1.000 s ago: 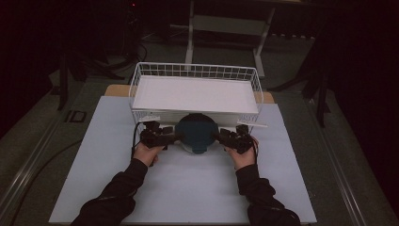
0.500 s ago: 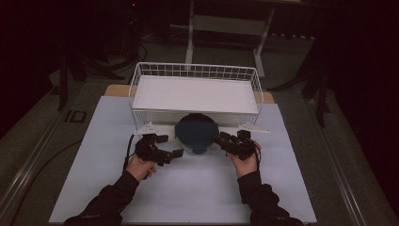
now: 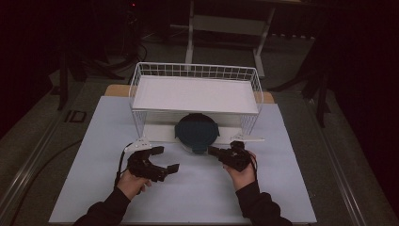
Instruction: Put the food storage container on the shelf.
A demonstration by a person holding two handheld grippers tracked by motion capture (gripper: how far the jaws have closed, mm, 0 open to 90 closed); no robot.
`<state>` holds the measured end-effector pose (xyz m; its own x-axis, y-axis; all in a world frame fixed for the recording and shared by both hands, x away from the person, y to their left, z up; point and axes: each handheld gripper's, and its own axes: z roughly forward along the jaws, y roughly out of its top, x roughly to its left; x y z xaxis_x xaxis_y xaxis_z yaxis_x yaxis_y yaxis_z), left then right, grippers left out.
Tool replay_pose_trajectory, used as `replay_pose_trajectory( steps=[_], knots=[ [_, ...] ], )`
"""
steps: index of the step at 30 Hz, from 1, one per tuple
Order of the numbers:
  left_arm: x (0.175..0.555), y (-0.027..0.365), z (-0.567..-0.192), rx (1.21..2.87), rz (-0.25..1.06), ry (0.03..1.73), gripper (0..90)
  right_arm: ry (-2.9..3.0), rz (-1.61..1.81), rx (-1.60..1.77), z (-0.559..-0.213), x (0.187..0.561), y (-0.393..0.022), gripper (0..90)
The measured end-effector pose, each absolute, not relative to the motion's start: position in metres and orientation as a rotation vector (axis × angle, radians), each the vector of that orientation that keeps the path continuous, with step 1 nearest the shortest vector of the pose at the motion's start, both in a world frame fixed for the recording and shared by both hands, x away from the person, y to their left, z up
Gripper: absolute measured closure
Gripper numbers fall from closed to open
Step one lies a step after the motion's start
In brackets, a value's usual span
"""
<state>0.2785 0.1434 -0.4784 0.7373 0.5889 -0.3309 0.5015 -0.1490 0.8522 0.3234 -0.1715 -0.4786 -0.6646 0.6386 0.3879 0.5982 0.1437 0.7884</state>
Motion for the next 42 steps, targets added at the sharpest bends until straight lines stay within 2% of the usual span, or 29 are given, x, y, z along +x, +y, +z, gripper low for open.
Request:
replay_pose_trajectory(
  steps=[11, 42],
  knots=[
    [0.271, 0.138, -0.486, 1.815, 0.136, 0.828, 0.1, 2.449, 1.502, 1.229, -0.493, 0.322, -0.148, 89.9],
    [0.266, 0.139, -0.489, 1.841, 0.235, 0.792, 0.1, 2.333, 1.481, 1.303, -0.499, 0.379, -0.125, 90.0]
  ],
)
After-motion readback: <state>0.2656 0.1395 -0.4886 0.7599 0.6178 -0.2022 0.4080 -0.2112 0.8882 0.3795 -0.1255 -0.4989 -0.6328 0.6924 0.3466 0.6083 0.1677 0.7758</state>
